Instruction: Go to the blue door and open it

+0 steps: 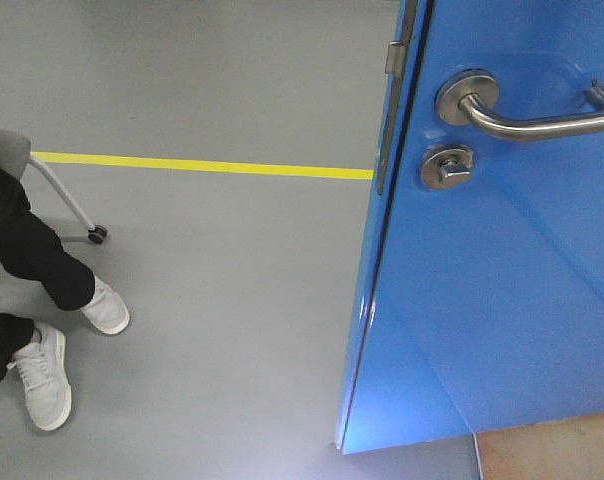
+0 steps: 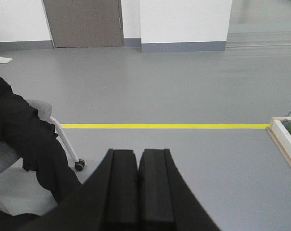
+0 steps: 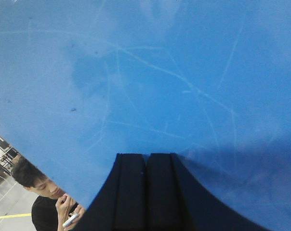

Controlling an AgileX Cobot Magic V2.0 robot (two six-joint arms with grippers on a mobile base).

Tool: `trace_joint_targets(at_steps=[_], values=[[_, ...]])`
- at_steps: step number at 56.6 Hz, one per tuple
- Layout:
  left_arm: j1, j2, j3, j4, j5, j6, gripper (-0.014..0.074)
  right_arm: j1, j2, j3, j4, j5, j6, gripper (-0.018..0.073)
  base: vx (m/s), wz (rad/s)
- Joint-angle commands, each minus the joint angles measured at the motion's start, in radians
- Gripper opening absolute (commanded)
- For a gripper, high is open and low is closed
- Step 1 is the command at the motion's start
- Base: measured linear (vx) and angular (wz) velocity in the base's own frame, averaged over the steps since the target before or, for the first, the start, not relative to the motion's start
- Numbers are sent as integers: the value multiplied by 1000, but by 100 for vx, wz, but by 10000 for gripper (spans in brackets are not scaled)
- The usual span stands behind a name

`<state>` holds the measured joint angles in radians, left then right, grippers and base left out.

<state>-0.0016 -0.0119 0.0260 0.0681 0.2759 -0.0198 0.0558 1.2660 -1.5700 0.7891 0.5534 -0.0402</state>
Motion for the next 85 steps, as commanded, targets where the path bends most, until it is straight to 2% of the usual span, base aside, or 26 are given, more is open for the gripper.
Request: trace_joint_targets(at_steps=[1,53,85], values=[[-6,-13,-26,-3,-85,-7,73,0,-5,-26,20,-73,-6,12,25,5],[-6,-13,-26,-3,-85,-7,73,0,-5,-26,20,-73,-6,12,21,-4],[-6,-13,-26,-3,-85,-7,73,0,-4,-26,20,-73,-6,12,-1,-2]])
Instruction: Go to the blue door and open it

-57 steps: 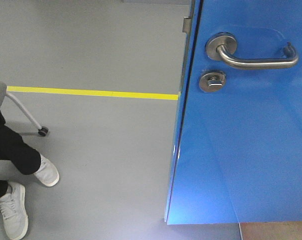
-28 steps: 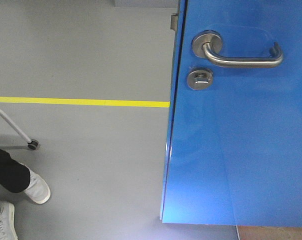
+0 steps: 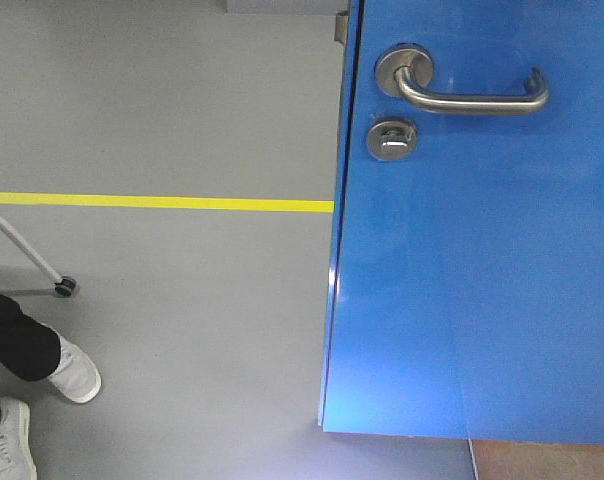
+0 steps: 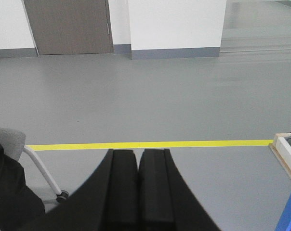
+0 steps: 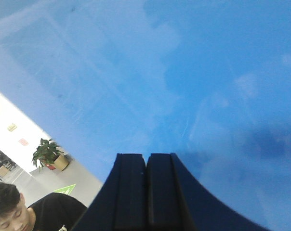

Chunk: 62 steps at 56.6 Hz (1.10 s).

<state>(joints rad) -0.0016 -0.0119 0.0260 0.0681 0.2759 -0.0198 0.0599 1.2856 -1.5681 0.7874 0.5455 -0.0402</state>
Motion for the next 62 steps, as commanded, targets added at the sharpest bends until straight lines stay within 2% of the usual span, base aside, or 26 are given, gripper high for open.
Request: trace_joint_targets(at_steps=[1,62], values=[[-6,-13,-26,-3,-85,-7,73,-4,-23,-28,22,-66,-6,12,-13,3],[-6,-13,-26,-3,-85,-7,73,-4,-23,-28,22,-66,-6,12,-19,-1]])
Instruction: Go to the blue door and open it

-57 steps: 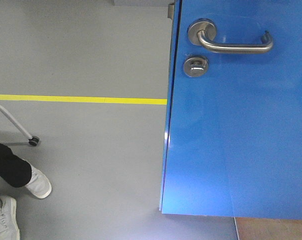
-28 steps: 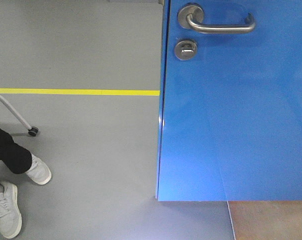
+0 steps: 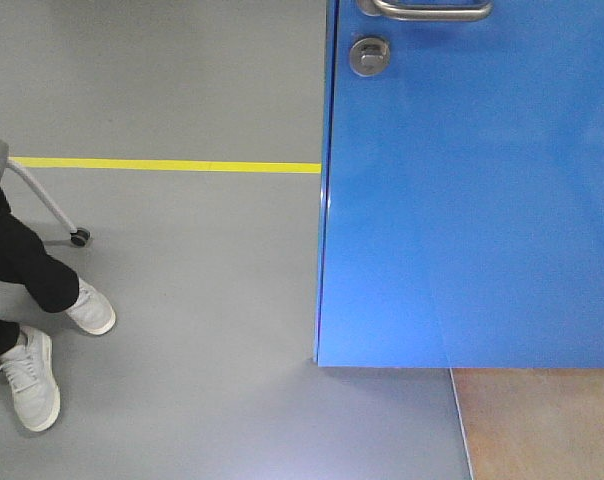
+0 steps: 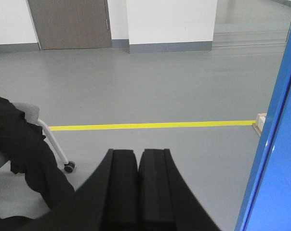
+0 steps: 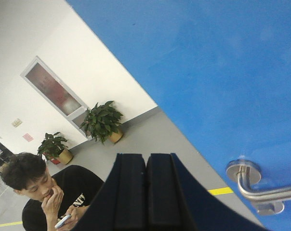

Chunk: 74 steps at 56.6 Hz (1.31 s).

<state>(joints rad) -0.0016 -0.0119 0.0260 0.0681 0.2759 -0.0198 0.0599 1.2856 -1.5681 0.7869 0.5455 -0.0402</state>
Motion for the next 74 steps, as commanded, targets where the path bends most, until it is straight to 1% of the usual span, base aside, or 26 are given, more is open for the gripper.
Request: trace_joint_targets(at_steps=[1,47,49,50,55,56,59,63,65,74], values=[[-6,-13,-26,-3,-85,-7,73,-4,-23,-28,22,-66,-6,12,-14,7],[-6,-13,-26,-3,-85,-7,73,-4,-22,-28,16,-61,-6,12,-6,2],[-6,-13,-26,-3,-85,-7,73,-4,-29,-28,-10,-61,-9,12,0,0],[-6,-13,-26,-3,-85,-7,73,-4,-36,-28,-39,-61,-9,12,0,0],[-6,-13,-26,-3,-85,-7,73,0,-95,-7,-245,-31,-20,12,0,0],[-6,-13,-26,-3,-85,-7,73,5,-116,12,-292,-23,-18,12,0,0],[-6,-13,-26,-3,-85,-7,73,23,-179,79,-388,-31,-18,12,0,0],[-6,-13,-26,-3,-85,-7,73,40,-287,244,-498,-104,-12,12,0,-1],[-6,-13,-26,-3,-85,-7,73,39,-348,337,-533,-153,-10,12,0,0],[-6,-13,-26,-3,-85,-7,73,39,-663,793,-633,-376,-10,12,0,0]])
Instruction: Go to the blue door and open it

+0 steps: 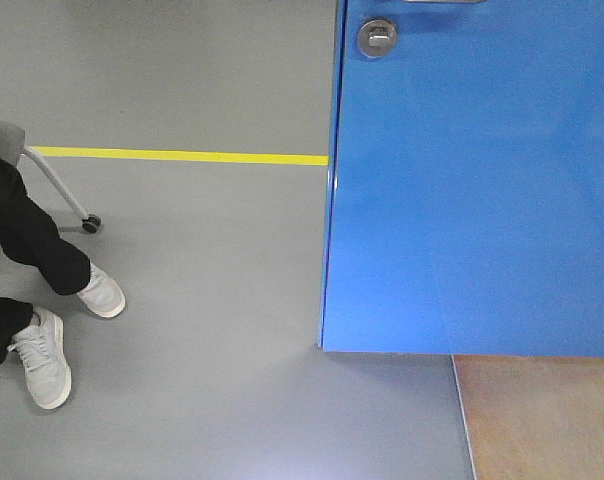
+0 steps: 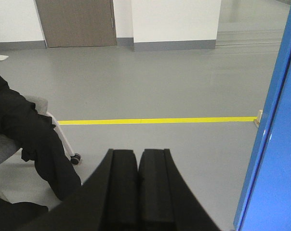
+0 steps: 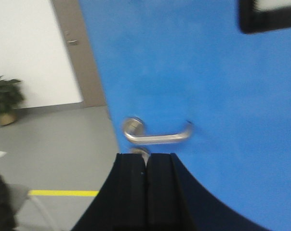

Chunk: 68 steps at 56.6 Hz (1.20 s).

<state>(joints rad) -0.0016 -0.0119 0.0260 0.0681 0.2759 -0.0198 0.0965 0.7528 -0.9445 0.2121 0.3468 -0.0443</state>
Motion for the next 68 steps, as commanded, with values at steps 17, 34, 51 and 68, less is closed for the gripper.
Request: trace_joint_targets(at_steps=[17,34,51,68], values=[[-6,-13,-26,-3,-85,-7,73,3,-596,696,-88,-233,-6,12,0,0],[-6,-13,-26,-3,-85,-7,73,3,-692,947,-161,-355,28,12,0,0],[-6,-13,-26,-3,-85,-7,73,3,-756,977,-235,-357,83,12,0,0],[-6,-13,-26,-3,-85,-7,73,3,-773,977,-243,-311,84,12,0,0]])
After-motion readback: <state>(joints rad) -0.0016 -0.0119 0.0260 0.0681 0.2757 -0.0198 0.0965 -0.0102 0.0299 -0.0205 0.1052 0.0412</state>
